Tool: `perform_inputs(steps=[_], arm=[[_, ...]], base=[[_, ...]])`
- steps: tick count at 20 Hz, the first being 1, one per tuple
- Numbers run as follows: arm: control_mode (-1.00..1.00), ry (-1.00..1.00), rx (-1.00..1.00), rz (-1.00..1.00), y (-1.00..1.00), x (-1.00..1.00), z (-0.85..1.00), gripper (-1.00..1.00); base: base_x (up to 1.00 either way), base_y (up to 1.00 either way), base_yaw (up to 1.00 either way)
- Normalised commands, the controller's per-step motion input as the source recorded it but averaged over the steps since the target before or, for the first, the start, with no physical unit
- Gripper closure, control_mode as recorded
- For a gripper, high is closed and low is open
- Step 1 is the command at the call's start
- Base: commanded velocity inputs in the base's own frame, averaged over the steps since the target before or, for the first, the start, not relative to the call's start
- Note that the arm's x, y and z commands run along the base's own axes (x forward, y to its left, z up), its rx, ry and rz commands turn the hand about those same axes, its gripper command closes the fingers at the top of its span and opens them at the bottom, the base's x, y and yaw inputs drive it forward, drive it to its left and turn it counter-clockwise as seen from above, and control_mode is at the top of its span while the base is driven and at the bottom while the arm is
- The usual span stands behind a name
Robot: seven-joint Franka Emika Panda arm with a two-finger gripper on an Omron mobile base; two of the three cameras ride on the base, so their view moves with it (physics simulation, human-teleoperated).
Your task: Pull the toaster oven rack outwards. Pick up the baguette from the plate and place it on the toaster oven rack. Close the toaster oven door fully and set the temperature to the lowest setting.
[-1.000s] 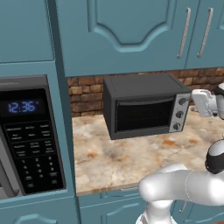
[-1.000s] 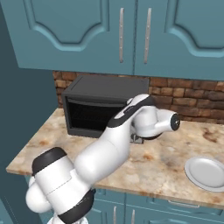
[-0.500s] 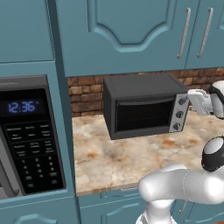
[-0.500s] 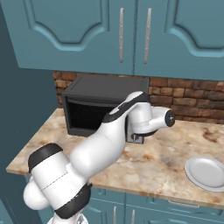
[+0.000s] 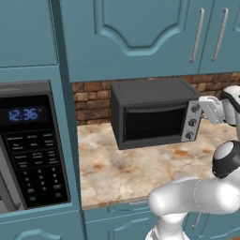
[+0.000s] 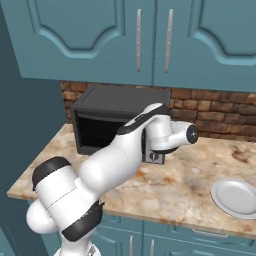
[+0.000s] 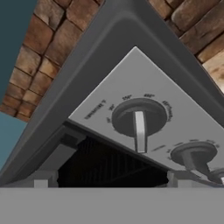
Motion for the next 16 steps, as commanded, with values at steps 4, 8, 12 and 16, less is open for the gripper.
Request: perform_inputs(steps=[4,8,12,16], arm=[[-1.00,0.00,0.00,0.00,-0.08,0.06,-0.05,-1.00],[-1.00,0.00,0.00,0.00,-0.14,0.08,-0.01,-1.00],[-1.00,0.00,0.00,0.00,-0.19,0.08,0.00,-1.00],[-1.00,-0.02,0.00,0.00,-0.09,0.07,-0.02,-1.00]], base=[[0.00,0.00,0.00],[0.00,0.00,0.00],[0.00,0.00,0.00],[0.00,0.00,0.00]])
